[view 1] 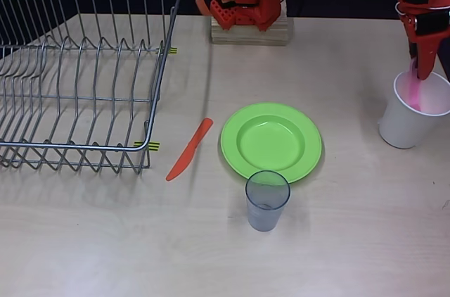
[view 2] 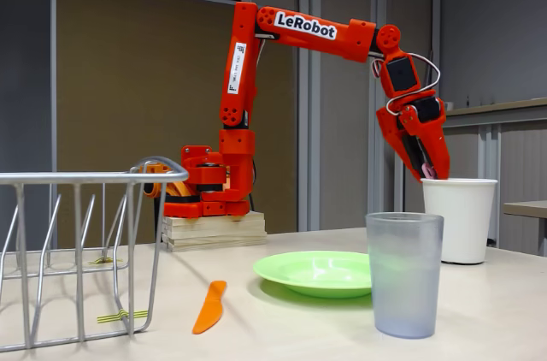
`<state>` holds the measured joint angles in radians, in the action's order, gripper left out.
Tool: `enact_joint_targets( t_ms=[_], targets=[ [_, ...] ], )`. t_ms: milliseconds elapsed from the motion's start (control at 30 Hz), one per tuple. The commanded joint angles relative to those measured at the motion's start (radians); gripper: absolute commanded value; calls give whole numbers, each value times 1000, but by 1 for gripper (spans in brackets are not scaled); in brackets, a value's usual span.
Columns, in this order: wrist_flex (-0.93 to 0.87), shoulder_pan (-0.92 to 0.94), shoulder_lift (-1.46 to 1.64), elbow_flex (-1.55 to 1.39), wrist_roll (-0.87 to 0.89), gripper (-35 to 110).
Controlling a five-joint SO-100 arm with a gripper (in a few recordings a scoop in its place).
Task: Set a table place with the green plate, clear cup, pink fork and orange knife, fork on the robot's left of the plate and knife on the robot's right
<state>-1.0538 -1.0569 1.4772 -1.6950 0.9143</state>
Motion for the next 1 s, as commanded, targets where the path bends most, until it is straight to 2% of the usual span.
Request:
enact_joint_targets(
  t_ms=[0, 233, 667, 767, 967],
  targets=[
    [-9, 8, 46, -5, -3, 5],
    [-26, 8, 54, -17, -2, 14],
    [-92, 11, 89, -38, -40, 19],
    [-130, 15, 94, -38, -95, 20],
    [-305, 28, 77, 41, -356, 27]
  ],
)
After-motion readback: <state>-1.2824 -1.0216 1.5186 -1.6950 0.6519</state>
